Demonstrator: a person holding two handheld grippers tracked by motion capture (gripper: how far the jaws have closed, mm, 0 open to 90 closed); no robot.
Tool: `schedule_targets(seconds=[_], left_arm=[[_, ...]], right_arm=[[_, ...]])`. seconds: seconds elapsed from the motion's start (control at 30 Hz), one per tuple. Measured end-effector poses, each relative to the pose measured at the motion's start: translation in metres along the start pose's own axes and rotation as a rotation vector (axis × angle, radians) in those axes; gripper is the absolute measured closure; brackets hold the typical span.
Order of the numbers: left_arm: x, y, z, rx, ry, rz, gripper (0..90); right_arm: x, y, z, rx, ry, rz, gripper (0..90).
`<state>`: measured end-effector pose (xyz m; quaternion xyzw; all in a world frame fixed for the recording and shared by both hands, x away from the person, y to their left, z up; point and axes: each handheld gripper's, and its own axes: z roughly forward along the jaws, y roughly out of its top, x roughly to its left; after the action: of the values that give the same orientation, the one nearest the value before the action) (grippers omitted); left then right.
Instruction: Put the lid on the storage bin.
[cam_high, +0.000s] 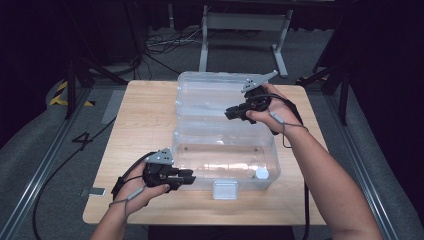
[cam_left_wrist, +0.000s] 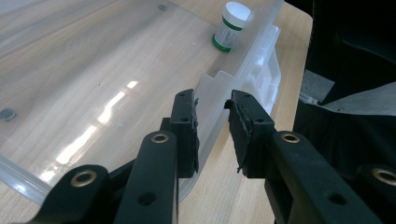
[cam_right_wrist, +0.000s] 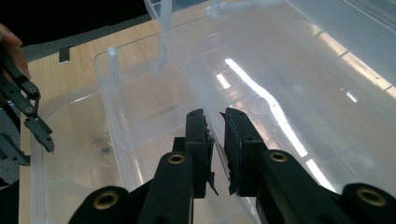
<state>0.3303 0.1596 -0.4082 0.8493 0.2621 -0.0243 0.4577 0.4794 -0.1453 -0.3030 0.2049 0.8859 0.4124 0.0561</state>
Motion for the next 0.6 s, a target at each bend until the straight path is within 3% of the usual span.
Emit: schedule_targets(seconds=[0.6], left_arm=[[0.000, 0.000, 0.001, -0.001, 0.000, -0.010, 71.7]], right_arm=[[0.020, -0.005, -0.009, -0.012, 0.020, -0.020, 81.2]])
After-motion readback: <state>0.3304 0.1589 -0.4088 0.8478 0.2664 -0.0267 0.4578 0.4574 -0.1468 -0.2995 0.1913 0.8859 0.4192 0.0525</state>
